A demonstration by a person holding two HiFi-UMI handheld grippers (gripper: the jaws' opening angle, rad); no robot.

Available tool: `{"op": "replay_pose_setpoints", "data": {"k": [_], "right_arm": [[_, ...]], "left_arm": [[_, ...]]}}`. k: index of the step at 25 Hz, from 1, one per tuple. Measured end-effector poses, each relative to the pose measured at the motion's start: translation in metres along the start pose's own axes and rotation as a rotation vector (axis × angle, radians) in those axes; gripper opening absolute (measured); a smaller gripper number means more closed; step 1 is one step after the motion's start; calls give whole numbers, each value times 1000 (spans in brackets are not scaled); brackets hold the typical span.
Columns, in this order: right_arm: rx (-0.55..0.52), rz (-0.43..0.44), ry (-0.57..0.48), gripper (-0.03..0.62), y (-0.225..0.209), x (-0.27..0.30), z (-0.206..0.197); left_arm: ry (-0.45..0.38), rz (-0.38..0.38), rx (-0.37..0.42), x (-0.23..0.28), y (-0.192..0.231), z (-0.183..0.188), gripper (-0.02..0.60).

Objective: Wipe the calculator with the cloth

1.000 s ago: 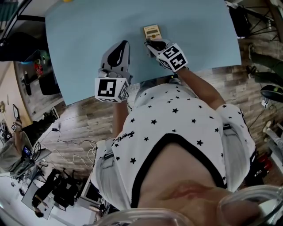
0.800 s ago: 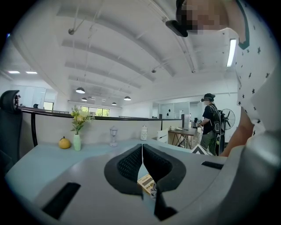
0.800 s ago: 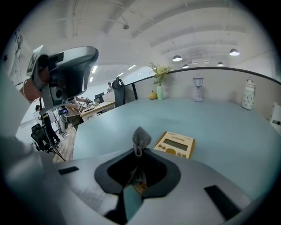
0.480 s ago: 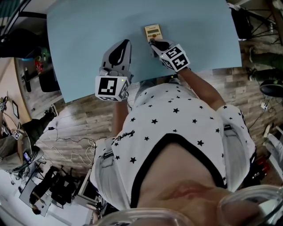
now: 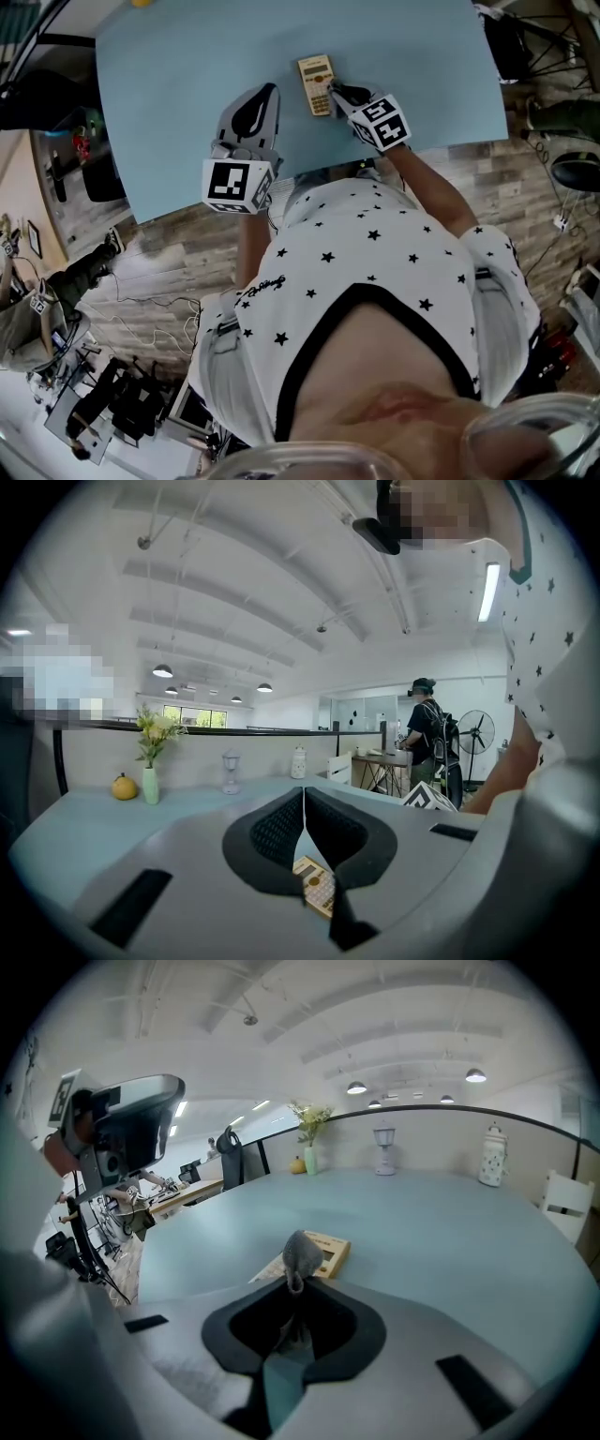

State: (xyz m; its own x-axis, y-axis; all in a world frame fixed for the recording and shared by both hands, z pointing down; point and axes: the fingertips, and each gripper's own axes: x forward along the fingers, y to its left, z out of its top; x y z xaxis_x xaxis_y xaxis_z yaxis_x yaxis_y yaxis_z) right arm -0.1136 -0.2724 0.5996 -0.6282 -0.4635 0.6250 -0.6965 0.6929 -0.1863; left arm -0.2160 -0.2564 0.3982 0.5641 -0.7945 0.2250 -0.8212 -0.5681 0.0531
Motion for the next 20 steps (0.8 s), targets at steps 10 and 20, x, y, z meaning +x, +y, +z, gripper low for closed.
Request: {"op": "replay_pose_setpoints", "data": {"k": [10, 20], "right_arm": [[19, -17, 5, 38, -5, -4, -7], [89, -51, -205, 40, -21, -39, 45]], "left_arm": [[0, -4, 2, 3, -3, -1, 31], [-1, -4, 8, 3, -7, 0, 31]]}}
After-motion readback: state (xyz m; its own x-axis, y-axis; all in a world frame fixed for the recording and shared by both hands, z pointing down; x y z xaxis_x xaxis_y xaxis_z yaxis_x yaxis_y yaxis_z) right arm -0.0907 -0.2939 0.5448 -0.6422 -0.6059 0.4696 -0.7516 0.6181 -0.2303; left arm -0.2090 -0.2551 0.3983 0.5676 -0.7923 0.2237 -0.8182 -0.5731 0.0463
